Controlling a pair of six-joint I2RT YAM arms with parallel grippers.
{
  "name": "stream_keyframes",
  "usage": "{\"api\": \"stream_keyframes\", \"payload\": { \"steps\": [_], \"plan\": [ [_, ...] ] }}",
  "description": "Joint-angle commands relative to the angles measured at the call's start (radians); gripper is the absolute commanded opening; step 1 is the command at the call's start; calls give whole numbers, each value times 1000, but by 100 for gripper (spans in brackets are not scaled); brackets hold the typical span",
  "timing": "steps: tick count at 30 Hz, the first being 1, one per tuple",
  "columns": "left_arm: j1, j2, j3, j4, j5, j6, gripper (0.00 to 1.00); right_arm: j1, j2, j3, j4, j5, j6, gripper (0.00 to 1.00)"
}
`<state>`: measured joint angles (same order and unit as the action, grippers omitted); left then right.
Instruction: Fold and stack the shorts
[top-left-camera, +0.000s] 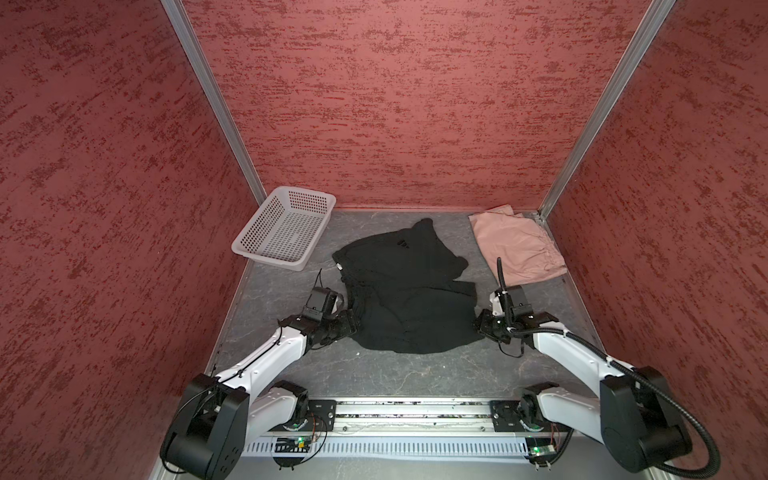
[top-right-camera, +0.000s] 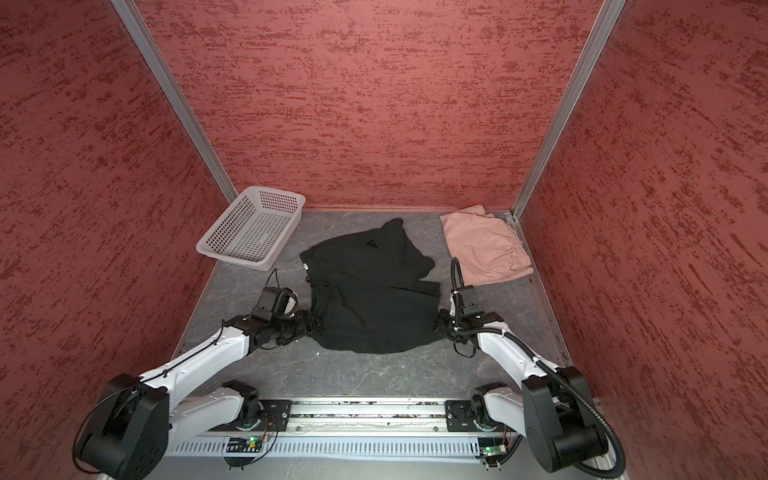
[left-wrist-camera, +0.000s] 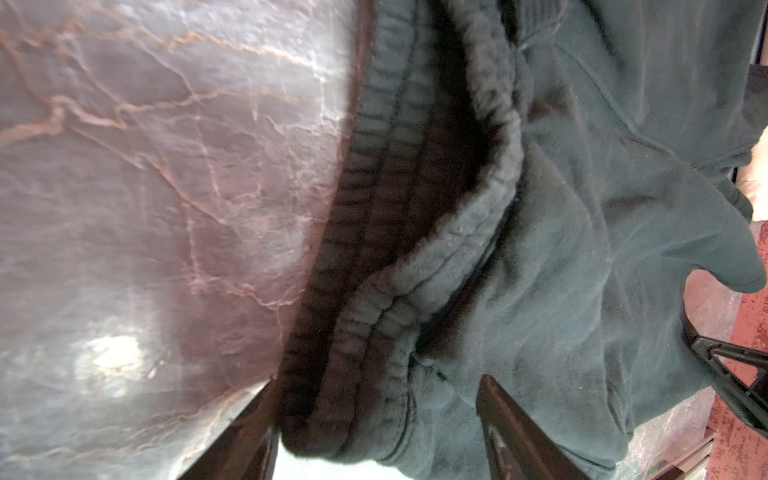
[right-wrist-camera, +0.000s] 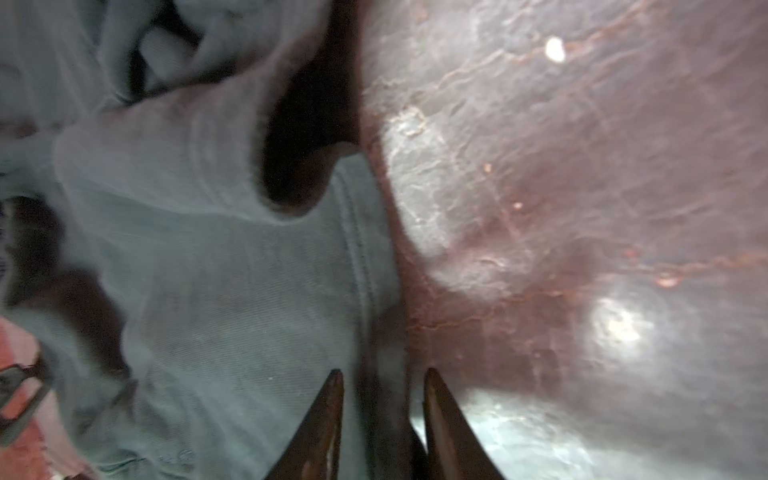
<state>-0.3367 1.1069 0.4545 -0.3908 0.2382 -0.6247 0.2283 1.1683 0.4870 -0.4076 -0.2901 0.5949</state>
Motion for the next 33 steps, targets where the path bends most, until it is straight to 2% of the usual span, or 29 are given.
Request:
{"api": "stream_keyframes", "payload": {
  "steps": [1, 4, 7, 8, 15, 20, 23, 24, 25, 26, 28, 29, 30, 33],
  "plan": [
    [-13, -21, -21, 2, 8, -3, 59, 6, -4, -5, 47, -34, 0, 23],
    [-13, -39, -22, -36, -1, 3, 31, 6, -5, 9, 27, -23, -3, 2],
    [-7, -60, -15, -110, -31, -5, 3, 7, -22, 50, -46, 35, -16, 0],
    [1, -74, -11, -142, -39, -6, 0, 7, -37, 64, -69, 57, -17, 0],
    [42, -249, 61, -336, -32, -52, 0, 7, -102, 144, -182, 110, -4, 0],
    [28, -304, 95, -436, -29, -156, 0, 6, -116, 152, -244, 96, 16, 0],
    [-15, -328, 115, -493, -55, -218, 0, 7, -112, 155, -284, 75, 17, 0],
    [-25, -342, 126, -511, -59, -230, 0, 6, -110, 165, -303, 62, 10, 11],
    [-30, -359, 141, -534, -67, -236, 0, 6, -115, 181, -325, 59, 3, 28],
    [-30, -371, 157, -554, -79, -236, 0, 6, -123, 197, -345, 69, -4, 37],
    [-23, -388, 200, -593, -114, -226, 52, 6, -143, 257, -387, 113, -37, 48],
    [-17, -388, 216, -598, -120, -215, 73, 7, -144, 286, -392, 138, -56, 54],
    [-10, -383, 231, -598, -120, -205, 99, 7, -137, 316, -384, 155, -86, 60],
    [-2, -341, 238, -550, -106, -180, 99, 7, -49, 383, -261, 167, -165, 66]
  ]
}}
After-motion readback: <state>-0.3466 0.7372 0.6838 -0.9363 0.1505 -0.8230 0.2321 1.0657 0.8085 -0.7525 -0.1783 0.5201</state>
